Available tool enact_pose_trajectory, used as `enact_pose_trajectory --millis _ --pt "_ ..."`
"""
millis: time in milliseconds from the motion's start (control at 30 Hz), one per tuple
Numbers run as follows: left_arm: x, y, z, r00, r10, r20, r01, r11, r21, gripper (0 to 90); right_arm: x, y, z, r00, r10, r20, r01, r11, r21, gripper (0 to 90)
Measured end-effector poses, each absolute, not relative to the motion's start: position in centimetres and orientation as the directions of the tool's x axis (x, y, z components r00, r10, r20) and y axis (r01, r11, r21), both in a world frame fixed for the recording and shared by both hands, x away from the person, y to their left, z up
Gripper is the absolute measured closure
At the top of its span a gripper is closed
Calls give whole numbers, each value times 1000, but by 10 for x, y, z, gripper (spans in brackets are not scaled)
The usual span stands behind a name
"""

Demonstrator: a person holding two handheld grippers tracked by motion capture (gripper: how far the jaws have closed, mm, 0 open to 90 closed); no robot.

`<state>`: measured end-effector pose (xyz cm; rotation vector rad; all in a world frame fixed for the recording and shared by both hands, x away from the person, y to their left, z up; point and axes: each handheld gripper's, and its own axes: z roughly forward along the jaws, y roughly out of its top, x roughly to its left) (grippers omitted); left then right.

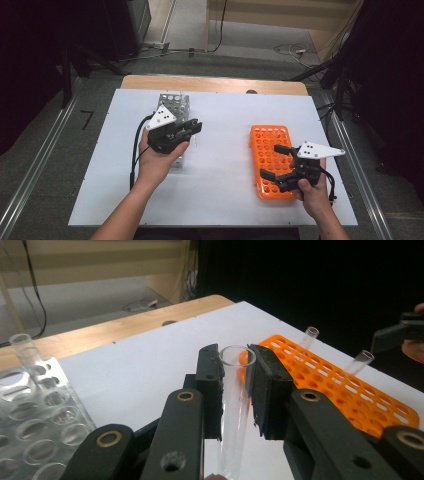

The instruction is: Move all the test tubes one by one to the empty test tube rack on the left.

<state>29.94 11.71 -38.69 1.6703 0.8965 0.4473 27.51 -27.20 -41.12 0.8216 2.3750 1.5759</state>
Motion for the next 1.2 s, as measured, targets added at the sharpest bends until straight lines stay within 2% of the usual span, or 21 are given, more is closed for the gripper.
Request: enact_pose_trajectory --millis 167,500,833,1200 --pt "314 125 -382 607 780 -155 325 -66 943 759 281 -293 -413 -800 580 156 369 270 890 0" --pt "345 138 -376 536 832 -142 311 -38 950 759 289 -321 -422 -777 610 155 369 242 897 0" --pt "374 147 -371 463 879 -113 292 -31 956 759 293 -327 -429 -763 629 149 373 241 896 0" --pt "400 144 -387 395 914 -89 304 -38 952 759 293 -331 -431 -762 631 149 366 229 902 0"
